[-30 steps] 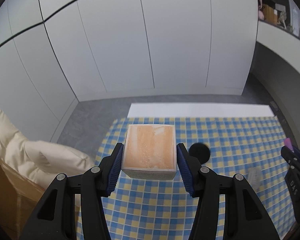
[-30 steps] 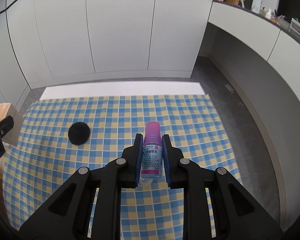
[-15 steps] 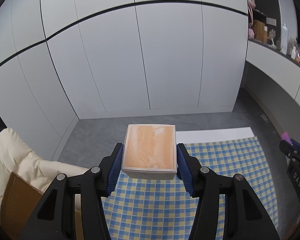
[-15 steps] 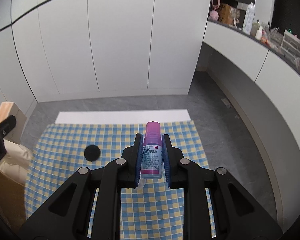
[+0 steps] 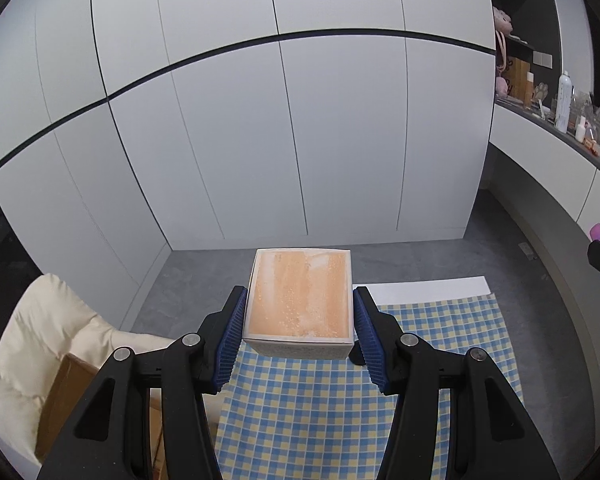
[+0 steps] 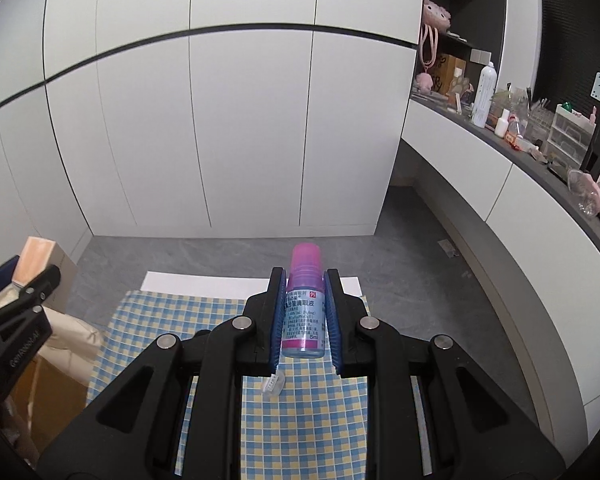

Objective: Organize objects
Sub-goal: 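Carry the cube with the left tool while the right tool carries the bottle toward the box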

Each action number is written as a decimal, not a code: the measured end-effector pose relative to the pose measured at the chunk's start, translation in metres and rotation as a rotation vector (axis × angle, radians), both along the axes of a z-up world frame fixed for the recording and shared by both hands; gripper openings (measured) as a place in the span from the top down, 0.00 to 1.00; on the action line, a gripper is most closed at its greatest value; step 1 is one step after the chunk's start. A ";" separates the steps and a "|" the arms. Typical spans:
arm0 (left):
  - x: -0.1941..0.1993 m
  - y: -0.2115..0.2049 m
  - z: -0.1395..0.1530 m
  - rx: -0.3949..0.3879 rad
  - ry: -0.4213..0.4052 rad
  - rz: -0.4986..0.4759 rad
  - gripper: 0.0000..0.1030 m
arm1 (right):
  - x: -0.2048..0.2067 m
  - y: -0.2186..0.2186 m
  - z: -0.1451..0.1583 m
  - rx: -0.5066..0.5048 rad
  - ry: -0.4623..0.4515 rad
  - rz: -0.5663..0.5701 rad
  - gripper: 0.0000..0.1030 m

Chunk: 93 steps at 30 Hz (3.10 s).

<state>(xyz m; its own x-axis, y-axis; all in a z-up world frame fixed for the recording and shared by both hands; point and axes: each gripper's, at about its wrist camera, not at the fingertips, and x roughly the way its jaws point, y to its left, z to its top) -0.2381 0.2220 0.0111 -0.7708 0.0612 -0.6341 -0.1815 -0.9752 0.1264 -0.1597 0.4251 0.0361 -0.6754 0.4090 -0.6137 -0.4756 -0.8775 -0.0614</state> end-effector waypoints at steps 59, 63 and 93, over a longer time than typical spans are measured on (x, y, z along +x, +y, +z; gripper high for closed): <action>0.166 -0.043 0.055 -0.070 0.075 0.022 0.49 | 0.141 -0.067 0.030 -0.028 0.025 0.158 0.81; 0.185 -0.047 0.058 -0.084 0.107 0.019 0.49 | 0.155 -0.074 0.026 -0.027 0.021 0.164 0.81; 0.316 -0.090 0.009 -0.047 0.088 -0.008 0.49 | 0.287 -0.126 -0.029 -0.061 -0.035 0.246 0.81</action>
